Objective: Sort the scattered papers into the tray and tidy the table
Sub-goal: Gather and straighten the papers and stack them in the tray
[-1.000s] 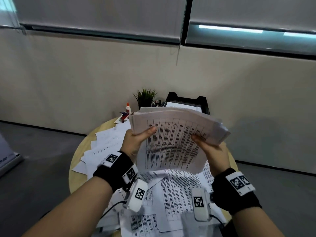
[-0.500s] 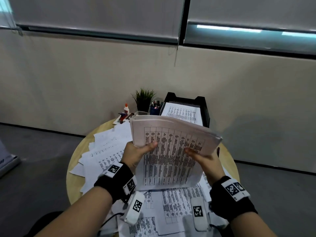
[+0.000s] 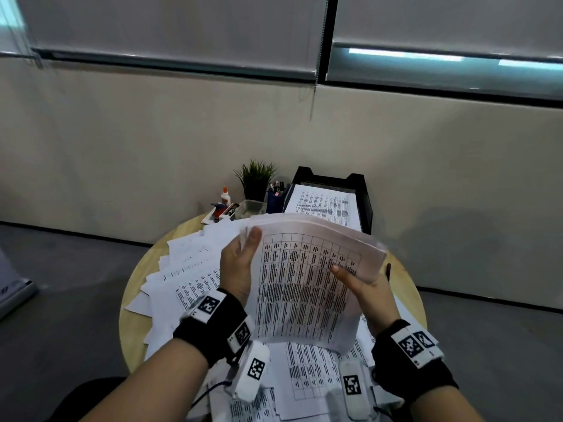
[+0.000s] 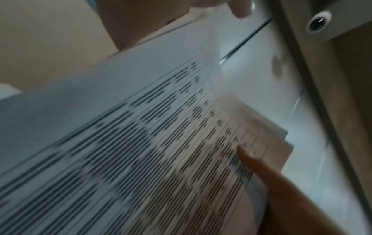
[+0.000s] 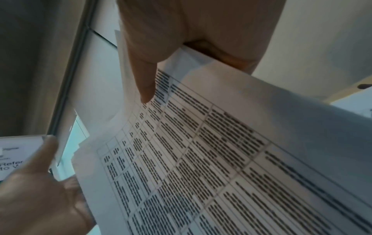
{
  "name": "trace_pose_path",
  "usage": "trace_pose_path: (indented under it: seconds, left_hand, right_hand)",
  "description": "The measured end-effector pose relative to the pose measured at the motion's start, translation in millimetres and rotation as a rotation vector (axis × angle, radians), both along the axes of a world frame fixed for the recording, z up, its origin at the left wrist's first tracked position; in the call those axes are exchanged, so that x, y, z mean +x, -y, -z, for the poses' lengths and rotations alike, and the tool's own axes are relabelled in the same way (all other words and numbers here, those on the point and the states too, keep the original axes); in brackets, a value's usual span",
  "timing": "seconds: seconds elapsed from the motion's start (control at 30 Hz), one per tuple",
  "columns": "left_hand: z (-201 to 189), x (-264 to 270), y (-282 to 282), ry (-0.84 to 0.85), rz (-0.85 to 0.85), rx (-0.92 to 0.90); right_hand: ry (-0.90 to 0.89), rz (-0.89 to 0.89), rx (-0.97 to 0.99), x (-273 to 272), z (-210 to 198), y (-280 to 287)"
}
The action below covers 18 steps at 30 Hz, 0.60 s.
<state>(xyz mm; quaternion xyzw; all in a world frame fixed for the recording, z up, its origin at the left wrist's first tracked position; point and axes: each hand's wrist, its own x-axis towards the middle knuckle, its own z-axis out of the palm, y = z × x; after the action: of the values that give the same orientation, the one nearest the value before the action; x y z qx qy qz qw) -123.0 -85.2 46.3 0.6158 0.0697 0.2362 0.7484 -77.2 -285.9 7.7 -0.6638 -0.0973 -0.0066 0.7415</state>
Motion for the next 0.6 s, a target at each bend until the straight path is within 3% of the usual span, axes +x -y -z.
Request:
trace_pose_path:
  seconds: [0.07, 0.17, 0.3, 0.43, 0.6]
  left_hand:
    - [-13, 4, -2, 0.074, -0.043, -0.003]
    - [-20, 14, -3, 0.054, -0.092, -0.008]
    - [-14, 23, -6, 0.097, -0.114, 0.115]
    - [4, 18, -17, 0.166, 0.045, 0.084]
    - [38, 9, -29, 0.089, 0.173, 0.123]
  right_hand:
    - [0.017, 0.027, 0.025, 1, -3, 1]
    - [0.025, 0.038, 0.054, 1, -5, 2]
    - [0.011, 0.053, 0.072, 0, -5, 3]
    - [-0.022, 0.042, 0.103, -1, -4, 4]
    - [-0.048, 0.021, 0.107, -1, -5, 3]
